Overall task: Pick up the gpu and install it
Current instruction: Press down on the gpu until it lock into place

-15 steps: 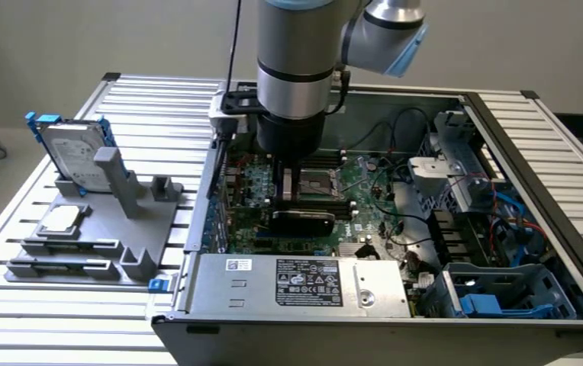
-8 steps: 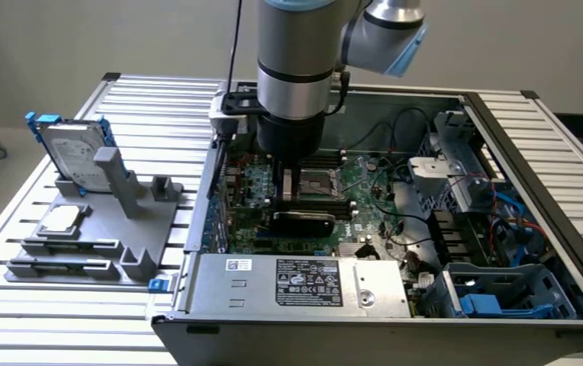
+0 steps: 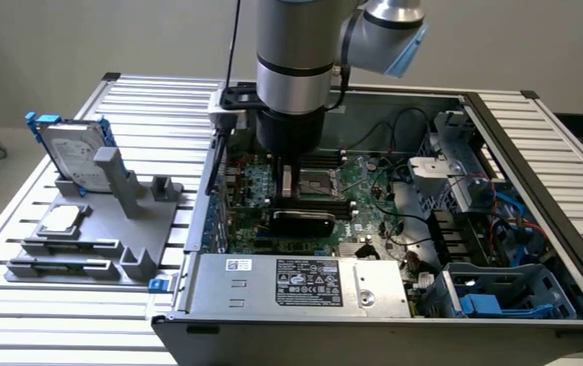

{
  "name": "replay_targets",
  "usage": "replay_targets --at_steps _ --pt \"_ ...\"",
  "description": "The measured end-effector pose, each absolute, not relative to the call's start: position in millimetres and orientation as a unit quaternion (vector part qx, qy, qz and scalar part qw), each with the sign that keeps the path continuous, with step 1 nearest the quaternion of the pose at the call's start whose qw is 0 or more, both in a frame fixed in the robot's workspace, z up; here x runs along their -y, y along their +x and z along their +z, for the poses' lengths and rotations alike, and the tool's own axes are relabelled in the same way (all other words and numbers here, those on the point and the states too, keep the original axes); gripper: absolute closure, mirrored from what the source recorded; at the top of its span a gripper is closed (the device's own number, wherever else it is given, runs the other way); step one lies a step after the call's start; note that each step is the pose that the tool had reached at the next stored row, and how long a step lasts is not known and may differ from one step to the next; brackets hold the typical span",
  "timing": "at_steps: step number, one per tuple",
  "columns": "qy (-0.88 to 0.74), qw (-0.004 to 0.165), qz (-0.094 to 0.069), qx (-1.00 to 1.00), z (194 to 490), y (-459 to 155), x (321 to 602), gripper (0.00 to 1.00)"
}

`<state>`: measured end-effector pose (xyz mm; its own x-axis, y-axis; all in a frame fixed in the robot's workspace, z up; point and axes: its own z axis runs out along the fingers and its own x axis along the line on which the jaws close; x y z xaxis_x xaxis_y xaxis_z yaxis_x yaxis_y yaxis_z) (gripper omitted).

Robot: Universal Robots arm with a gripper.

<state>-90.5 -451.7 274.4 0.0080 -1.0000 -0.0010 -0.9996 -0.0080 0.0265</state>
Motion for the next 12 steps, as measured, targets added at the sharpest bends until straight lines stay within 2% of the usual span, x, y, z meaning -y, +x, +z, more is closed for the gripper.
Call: replay_targets --at_steps 12 --pt "0.711 0.015 -0.011 0.703 278.5 -113.9 451.7 0.89"
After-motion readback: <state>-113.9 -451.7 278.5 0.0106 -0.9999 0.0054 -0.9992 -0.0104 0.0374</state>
